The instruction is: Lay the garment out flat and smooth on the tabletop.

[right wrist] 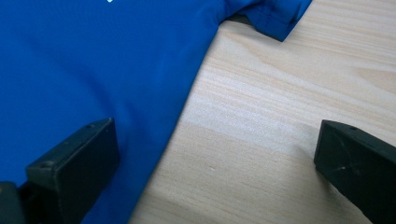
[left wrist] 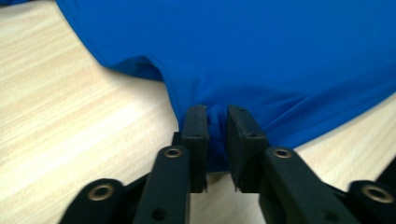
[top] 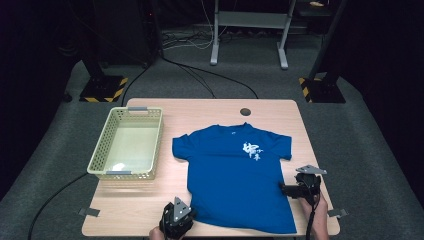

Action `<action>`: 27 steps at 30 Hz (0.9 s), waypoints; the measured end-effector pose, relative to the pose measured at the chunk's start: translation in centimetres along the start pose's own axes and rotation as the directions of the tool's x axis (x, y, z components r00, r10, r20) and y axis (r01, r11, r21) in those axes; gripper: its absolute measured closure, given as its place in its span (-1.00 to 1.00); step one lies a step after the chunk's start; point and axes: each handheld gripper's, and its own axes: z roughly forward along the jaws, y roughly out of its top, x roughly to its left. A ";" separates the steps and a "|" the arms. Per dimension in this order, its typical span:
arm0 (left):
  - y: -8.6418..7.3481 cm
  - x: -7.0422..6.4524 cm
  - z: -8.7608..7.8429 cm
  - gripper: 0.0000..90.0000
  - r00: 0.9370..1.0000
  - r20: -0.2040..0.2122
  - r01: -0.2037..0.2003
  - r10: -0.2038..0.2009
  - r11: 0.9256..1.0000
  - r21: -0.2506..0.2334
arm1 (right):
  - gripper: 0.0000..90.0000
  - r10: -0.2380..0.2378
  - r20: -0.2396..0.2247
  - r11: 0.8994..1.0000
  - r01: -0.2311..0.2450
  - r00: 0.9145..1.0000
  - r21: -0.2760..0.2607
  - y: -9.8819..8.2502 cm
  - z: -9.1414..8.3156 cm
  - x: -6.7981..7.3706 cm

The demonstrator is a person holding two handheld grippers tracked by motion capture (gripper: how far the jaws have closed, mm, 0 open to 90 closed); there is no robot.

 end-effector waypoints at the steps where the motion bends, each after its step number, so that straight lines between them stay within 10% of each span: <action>1: -0.1 0.2 -0.3 0.48 1.000 -0.008 0.007 -0.007 1.000 0.004 | -1.00 0.000 0.000 1.000 0.000 1.000 0.000 0.0 0.0 0.0; 10: 2.3 1.4 -0.2 -0.40 0.998 -0.011 0.065 -0.066 0.996 -0.055 | -1.00 0.001 0.001 1.000 -0.001 1.000 0.000 0.0 0.0 0.0; 16: 1.9 0.8 1.8 -0.53 1.000 -0.008 -0.003 0.003 1.000 0.022 | -1.00 -0.003 -0.001 1.000 0.003 1.000 0.002 -0.1 -0.1 -0.1; 27: -1.4 1.6 -0.7 -0.58 1.000 -0.003 0.000 0.000 0.999 0.034 | -1.00 -0.006 -0.006 1.000 0.006 1.000 0.001 -0.1 -0.2 -0.3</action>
